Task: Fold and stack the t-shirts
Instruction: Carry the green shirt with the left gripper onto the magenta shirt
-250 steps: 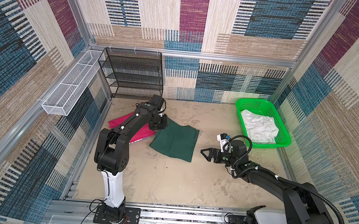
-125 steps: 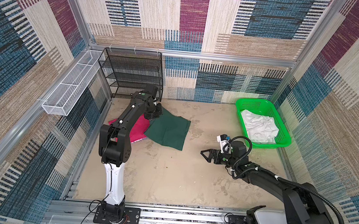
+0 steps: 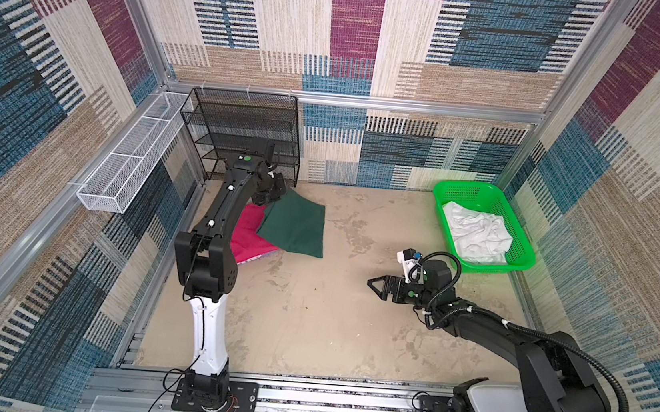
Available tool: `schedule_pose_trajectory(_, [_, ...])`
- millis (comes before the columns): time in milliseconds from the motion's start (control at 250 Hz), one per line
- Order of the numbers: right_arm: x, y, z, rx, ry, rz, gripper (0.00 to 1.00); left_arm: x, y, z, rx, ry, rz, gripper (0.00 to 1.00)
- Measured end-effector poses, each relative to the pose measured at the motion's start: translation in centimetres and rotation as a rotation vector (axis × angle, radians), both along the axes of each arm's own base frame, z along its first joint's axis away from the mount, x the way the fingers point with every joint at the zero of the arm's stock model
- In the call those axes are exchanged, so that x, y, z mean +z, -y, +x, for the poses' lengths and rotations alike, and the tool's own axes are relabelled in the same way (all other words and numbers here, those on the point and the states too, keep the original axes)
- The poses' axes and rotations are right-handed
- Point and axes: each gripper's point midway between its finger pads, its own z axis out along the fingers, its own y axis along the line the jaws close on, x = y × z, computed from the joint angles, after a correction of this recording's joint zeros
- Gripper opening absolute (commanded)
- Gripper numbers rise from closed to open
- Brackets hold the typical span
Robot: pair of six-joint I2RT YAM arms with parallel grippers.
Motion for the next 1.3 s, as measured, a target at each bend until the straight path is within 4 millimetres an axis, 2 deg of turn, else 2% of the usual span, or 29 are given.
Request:
schedule_pose_trajectory(440, [-0.5, -0.5, -0.2, 0.021, -0.032, 0.024, 0.99, 1.6, -3.7, -0.4, 0.054, 0.007, 0.009, 0.0])
schedule_pose_trajectory(736, [-0.6, -0.7, -0.2, 0.027, -0.037, 0.035, 0.99, 3.1, -5.0, -0.5, 0.073, 0.033, 0.008, 0.0])
schedule_pose_trajectory(1104, [-0.8, -1.0, -0.2, 0.039, -0.046, 0.053, 0.99, 5.3, -7.4, -1.4, 0.119, 0.067, 0.008, 0.0])
schedule_pose_trajectory(1304, [-1.3, -1.2, -0.4, 0.05, -0.072, 0.06, 0.99, 5.8, -8.5, -2.9, 0.13, 0.066, -0.003, 0.0])
